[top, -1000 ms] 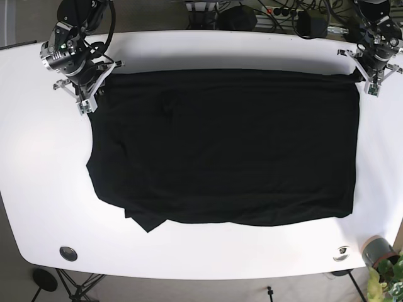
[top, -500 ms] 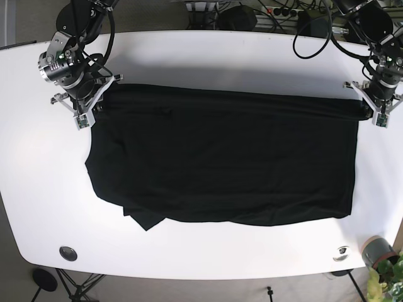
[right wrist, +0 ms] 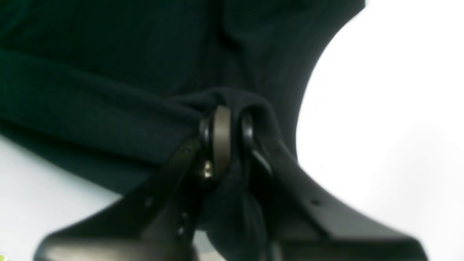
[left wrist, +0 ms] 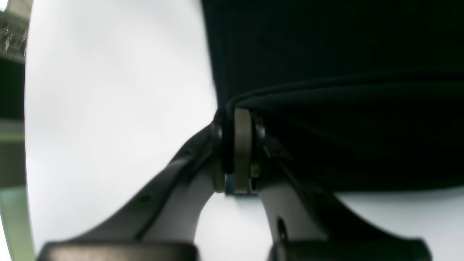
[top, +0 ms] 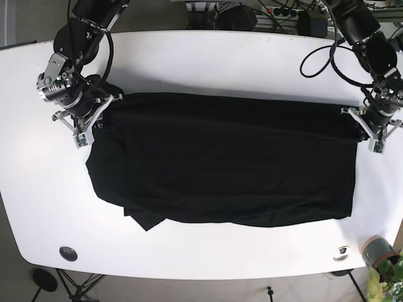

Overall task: Fold the T-shirt properly
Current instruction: 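Hold the shirt edge with both grippers and adjust it flat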

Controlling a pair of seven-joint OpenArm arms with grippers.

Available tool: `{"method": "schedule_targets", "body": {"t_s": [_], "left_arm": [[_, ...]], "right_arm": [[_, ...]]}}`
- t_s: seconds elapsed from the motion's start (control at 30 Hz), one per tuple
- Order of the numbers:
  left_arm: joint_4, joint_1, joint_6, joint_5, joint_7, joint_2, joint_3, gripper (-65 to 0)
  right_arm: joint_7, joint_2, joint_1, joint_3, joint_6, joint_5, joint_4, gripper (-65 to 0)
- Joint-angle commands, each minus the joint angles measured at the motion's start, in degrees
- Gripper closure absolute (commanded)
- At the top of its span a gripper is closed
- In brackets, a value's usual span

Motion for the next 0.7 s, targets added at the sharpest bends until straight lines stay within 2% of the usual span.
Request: {"method": "schedule_targets", "body": {"t_s": [0.0, 0.23, 0.3, 0.33, 0.43, 0.47, 0.57, 0.63, 0.67], "left_arm": [[-0.7, -1.9, 0.7, -0.2, -1.1, -1.4, 0.4, 0.0], [-5.1, -5.4, 0.7, -0.1, -1.2, -2.5, 2.9, 0.0], [-6.6, -5.6, 0.7, -0.1, -1.3, -2.7, 3.8, 0.0], [-7.3, -5.9, 0.7, -0.1, -1.8, -2.9, 4.5, 0.0], [-8.1, -6.9, 0.7, -0.1, -3.5, -3.9, 6.9, -8.8], [-8.7, -6.9, 0.7, -0.1, -4.1, -4.0, 7.4, -15.0], [-10.3, -7.7, 0.7, -0.2, -4.4, -4.1, 7.7, -29.9], [-11.0, -8.5, 0.7, -0.4, -4.4, -4.1, 7.9, -37.1], [-11.0, -8.7, 0.7, -0.5, -4.4, -4.1, 7.9, -38.3]], "right_arm": [[1.0, 0.7, 2.5, 0.2, -0.12, -0.3, -1.3, -2.7], [1.0, 0.7, 6.6, 0.1, -0.12, -0.2, -6.2, -2.9], [1.0, 1.1, 7.3, 0.1, -0.12, -0.3, -7.1, -5.5], [1.0, 1.9, 8.0, 0.1, -0.12, -0.3, -7.8, -9.4], [1.0, 2.8, 9.0, 0.1, -0.12, 0.2, -8.4, -23.9], [1.0, 2.9, 9.3, 0.2, -0.12, 0.2, -8.4, -30.4], [1.0, 4.4, 10.0, 0.2, -0.12, 0.3, -8.3, -42.8], [0.9, 5.0, 10.4, 0.3, -0.12, 0.4, -7.3, -47.9], [0.6, 5.1, 10.4, 0.5, -0.12, 0.6, -6.0, -48.7]]}}
